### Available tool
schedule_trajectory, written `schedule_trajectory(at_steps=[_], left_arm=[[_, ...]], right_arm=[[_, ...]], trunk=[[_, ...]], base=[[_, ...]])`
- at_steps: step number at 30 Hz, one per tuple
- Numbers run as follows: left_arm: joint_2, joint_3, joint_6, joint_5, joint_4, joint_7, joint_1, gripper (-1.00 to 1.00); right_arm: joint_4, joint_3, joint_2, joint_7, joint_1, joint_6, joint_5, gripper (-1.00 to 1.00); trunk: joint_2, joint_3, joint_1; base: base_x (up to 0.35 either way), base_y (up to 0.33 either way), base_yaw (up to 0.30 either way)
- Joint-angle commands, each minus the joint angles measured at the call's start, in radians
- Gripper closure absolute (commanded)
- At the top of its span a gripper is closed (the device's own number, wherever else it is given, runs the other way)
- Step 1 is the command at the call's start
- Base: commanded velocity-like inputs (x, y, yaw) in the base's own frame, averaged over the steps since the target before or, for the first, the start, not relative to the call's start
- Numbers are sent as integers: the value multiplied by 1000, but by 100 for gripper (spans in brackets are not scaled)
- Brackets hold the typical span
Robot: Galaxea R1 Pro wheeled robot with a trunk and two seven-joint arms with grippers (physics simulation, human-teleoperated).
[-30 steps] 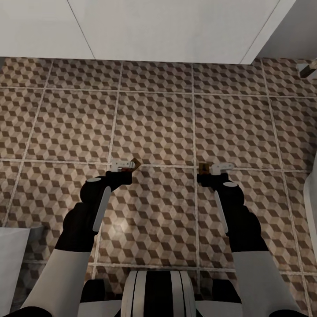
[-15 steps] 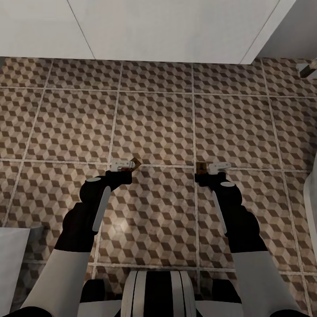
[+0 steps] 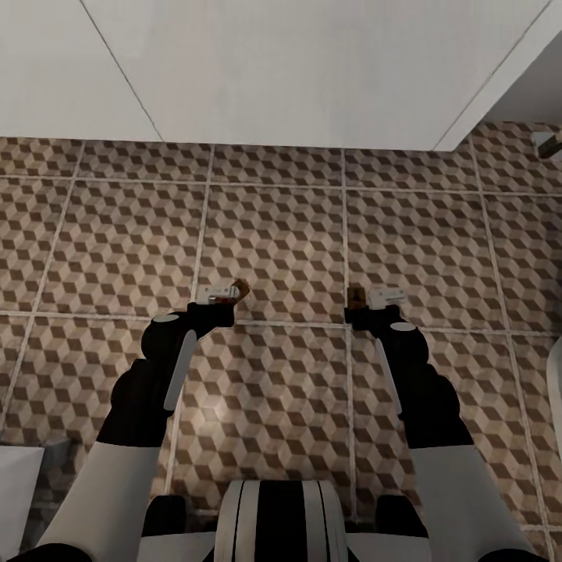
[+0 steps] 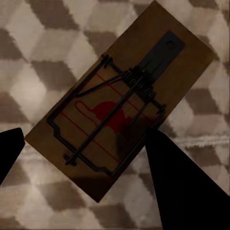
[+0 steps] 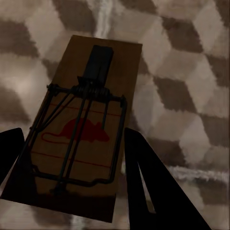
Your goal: Take the four mousetraps from the cabinet in the bathroom and place them on the bathroom floor. Make sure all four end up on the same floor surface, and ensure that at least two of them are either under or directly next to the same bathroom sink.
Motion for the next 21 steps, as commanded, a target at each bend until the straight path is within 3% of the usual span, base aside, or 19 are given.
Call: schedule_trajectory(at_steps=[1, 10, 21], left_arm=[[0, 1, 5, 3, -1, -2, 0, 100], [0, 1, 5, 3, 1, -2, 0, 100], [0, 1, 5, 3, 3, -2, 0, 100]], right_arm=[[-1, 1, 0, -1, 0, 5, 0, 100], [-1, 2, 0, -1, 0, 5, 0, 100], [-1, 3, 0, -1, 0, 5, 0, 100]], trunk=[[0, -1, 0], [0, -1, 0], [0, -1, 0]], base=[[331, 0, 0], [307, 0, 0], [40, 0, 0]])
